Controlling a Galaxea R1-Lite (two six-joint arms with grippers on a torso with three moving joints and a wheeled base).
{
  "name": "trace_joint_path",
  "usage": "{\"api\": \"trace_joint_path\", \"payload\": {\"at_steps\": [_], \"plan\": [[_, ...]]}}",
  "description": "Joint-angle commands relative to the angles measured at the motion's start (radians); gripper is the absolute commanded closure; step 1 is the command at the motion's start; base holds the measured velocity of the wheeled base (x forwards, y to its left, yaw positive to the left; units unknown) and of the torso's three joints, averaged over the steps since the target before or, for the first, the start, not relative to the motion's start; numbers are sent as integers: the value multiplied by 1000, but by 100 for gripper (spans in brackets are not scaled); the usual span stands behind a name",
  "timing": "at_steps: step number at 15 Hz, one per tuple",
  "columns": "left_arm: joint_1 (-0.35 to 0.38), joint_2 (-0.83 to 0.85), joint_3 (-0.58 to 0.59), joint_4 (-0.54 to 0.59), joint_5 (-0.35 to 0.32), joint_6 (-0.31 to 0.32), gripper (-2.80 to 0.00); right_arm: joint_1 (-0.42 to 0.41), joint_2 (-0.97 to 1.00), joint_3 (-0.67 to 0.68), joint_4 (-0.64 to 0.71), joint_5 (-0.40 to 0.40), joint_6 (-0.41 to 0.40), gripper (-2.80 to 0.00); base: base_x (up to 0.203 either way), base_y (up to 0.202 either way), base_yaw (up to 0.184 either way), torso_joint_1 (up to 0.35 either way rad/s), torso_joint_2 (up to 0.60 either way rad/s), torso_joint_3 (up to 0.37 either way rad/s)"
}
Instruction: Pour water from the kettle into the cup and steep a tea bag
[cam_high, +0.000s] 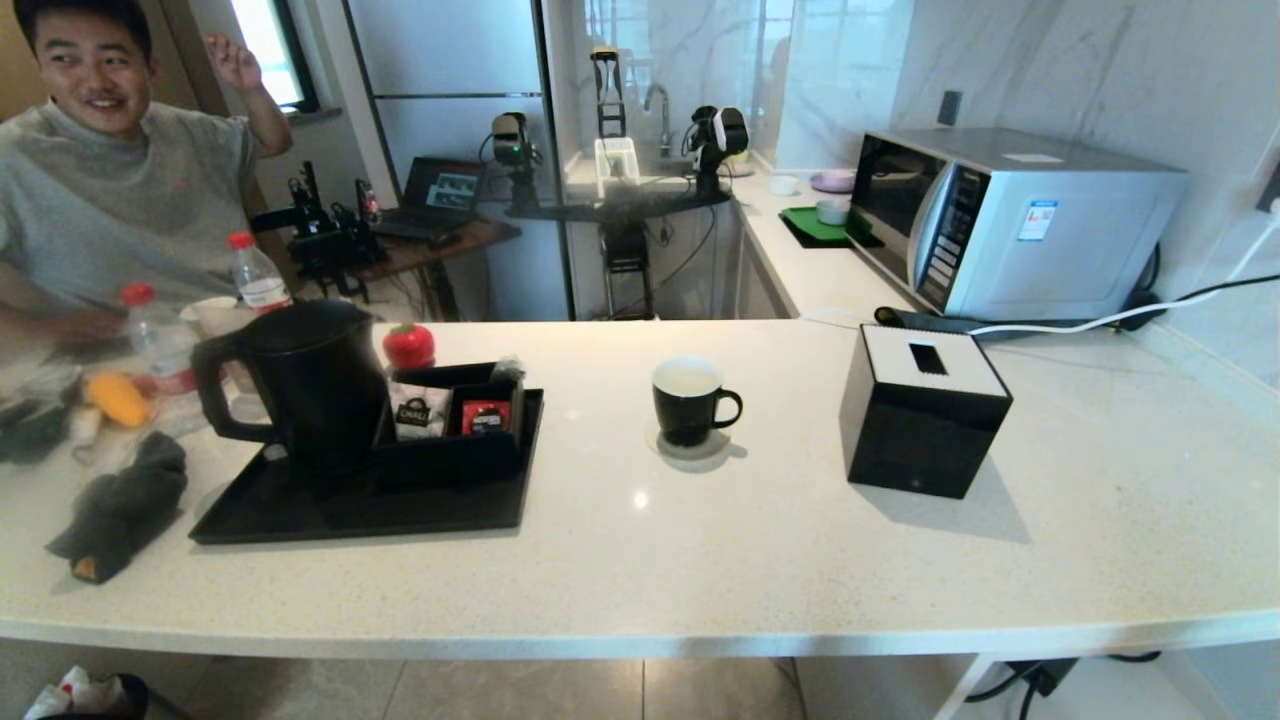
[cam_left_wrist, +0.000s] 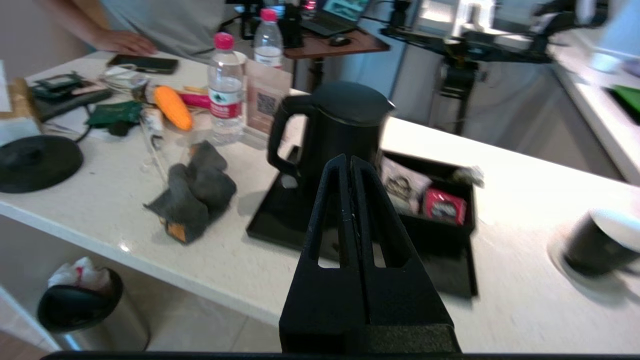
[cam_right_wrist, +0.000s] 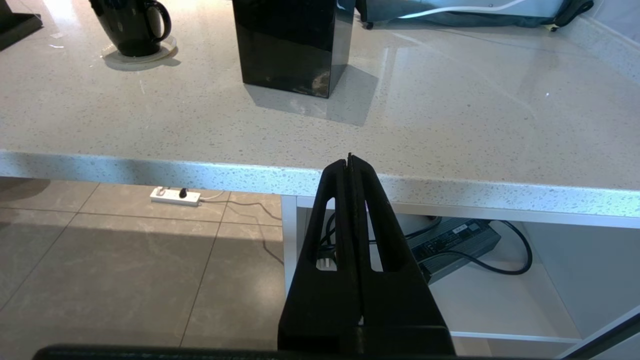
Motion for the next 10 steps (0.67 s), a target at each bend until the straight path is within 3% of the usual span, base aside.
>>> {"api": "trace_joint_path", "payload": {"at_steps": [1,7,10], "plan": [[67,216,-35,-61,14,-1,0,0,1,0,0,1,-1,0,0,0,0,0,0,0],[328,610,-46,-405,-82,35,0,0,1,0,0,1,-1,0,0,0,0,0,0,0],[390,735,17,-571,-105,80,0,0,1,0,0,1,-1,0,0,0,0,0,0,0]]}}
